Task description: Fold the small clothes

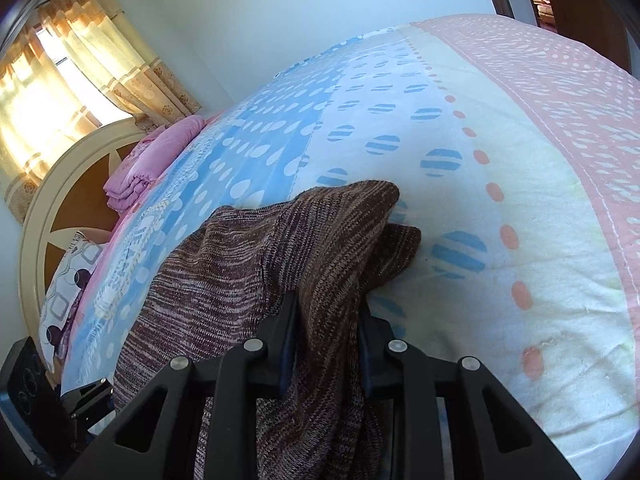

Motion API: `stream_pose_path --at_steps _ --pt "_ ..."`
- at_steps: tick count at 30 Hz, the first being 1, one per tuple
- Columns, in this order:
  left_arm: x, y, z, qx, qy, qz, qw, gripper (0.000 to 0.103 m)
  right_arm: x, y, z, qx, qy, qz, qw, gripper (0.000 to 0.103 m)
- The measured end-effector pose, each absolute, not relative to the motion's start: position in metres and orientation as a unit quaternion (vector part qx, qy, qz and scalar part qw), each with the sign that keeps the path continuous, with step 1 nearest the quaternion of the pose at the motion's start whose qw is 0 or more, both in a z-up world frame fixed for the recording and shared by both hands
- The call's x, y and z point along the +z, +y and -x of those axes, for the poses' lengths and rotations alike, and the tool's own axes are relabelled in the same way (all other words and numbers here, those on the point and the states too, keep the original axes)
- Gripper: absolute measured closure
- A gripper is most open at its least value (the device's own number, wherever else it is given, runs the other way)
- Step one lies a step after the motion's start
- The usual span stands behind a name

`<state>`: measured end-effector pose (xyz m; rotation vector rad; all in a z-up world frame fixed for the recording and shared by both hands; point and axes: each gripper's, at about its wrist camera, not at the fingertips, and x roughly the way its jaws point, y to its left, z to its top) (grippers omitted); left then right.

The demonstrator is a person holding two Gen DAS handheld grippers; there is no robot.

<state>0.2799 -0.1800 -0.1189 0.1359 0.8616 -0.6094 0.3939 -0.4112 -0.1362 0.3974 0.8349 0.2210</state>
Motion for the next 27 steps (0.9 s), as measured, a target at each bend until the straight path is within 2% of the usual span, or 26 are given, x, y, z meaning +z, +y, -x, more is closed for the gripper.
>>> stream_pose_path --at_steps 2,8,18,27 --pt "-0.116 -0.184 -0.275 -0.284 0.408 -0.08 0.864 0.068 -0.132 -0.406 -0.391 0.097 0.401 -0.18 0.893 0.08" --pt "-0.109 -0.183 -0.269 -0.272 0.41 -0.092 0.866 0.079 -0.119 -0.397 -0.378 0.085 0.389 -0.174 0.901 0.081" --pt "-0.088 -0.167 -0.241 -0.272 0.39 -0.101 0.874 0.083 -0.087 -0.364 -0.342 0.116 0.369 -0.159 0.908 0.082" --pt "-0.075 -0.129 -0.213 -0.257 0.382 -0.097 0.882 0.083 -0.082 -0.323 -0.311 0.147 0.357 -0.169 0.907 0.082"
